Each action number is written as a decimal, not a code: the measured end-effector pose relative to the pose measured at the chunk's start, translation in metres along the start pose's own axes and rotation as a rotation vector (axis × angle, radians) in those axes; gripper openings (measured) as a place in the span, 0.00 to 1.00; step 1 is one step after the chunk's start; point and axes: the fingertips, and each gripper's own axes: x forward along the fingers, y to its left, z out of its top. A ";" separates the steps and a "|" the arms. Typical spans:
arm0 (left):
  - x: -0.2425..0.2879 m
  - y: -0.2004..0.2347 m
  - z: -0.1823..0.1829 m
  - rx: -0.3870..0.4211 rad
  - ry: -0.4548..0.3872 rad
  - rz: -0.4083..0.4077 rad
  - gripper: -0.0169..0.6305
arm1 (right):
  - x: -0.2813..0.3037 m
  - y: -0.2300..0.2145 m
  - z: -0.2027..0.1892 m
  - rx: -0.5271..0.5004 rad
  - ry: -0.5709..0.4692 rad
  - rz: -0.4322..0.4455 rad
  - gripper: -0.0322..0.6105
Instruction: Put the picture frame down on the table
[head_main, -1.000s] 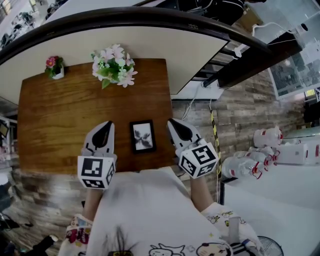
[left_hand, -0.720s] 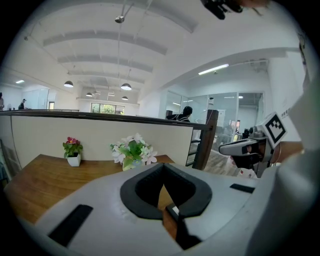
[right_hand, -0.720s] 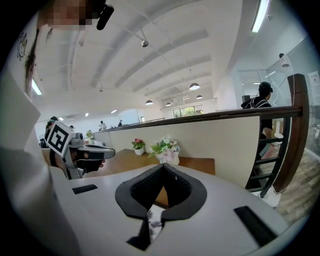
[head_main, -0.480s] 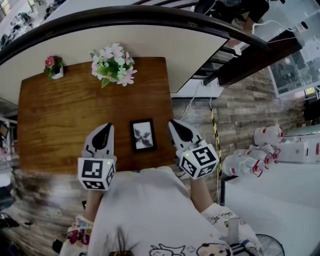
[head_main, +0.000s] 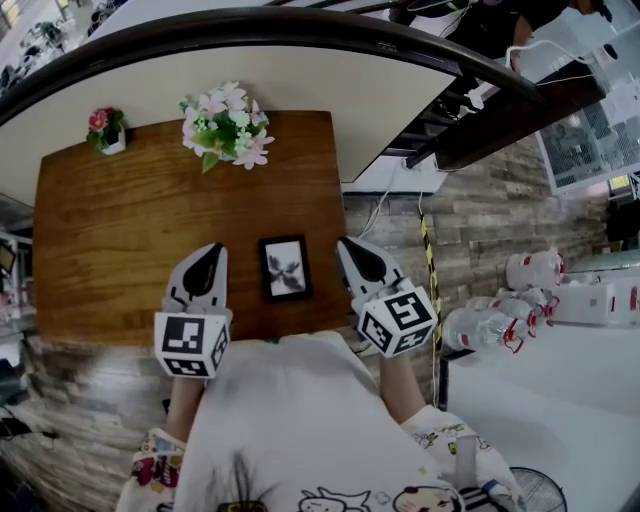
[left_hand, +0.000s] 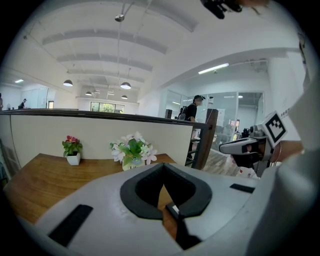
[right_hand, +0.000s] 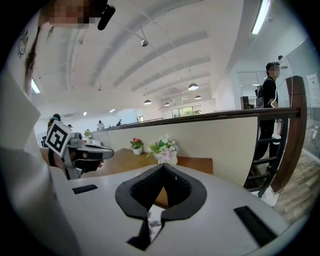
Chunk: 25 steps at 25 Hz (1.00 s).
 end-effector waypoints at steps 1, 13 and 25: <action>0.000 0.000 0.000 0.000 0.000 0.000 0.03 | 0.000 0.000 0.000 0.000 0.000 -0.001 0.05; 0.000 0.000 -0.003 0.016 0.008 -0.006 0.03 | 0.000 -0.003 -0.005 0.004 0.016 -0.009 0.05; 0.002 0.005 0.000 0.031 0.006 -0.006 0.03 | 0.001 -0.005 -0.004 0.001 0.013 -0.013 0.05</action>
